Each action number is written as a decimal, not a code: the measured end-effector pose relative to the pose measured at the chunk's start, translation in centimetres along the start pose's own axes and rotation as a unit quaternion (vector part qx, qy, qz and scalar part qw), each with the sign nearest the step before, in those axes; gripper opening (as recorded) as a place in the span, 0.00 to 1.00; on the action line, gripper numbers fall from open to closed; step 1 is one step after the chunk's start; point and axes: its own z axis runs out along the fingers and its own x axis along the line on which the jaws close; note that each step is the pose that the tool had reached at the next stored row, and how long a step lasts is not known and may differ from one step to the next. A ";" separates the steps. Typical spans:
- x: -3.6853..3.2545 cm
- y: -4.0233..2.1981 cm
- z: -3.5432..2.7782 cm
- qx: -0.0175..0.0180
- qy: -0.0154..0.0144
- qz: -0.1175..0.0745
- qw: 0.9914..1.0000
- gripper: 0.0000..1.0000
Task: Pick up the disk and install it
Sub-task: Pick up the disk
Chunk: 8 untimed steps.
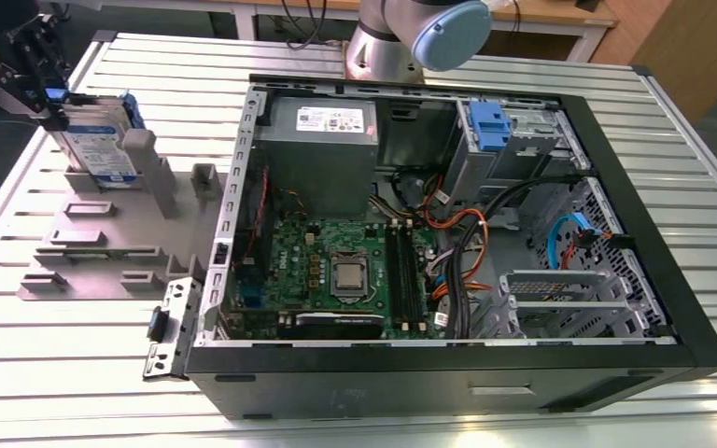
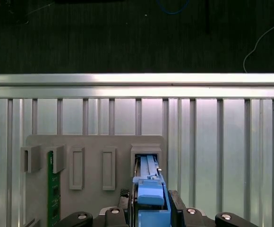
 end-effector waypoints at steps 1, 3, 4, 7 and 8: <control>0.00 0.00 0.00 0.000 0.000 0.000 1.000 0.45; 0.00 0.00 0.00 0.000 0.000 0.000 1.000 0.45; 0.00 0.00 0.00 0.000 0.000 0.000 1.000 0.45; 0.00 0.00 0.00 0.000 0.000 0.000 1.000 0.37; 0.00 0.00 0.00 0.000 0.000 0.001 1.000 0.37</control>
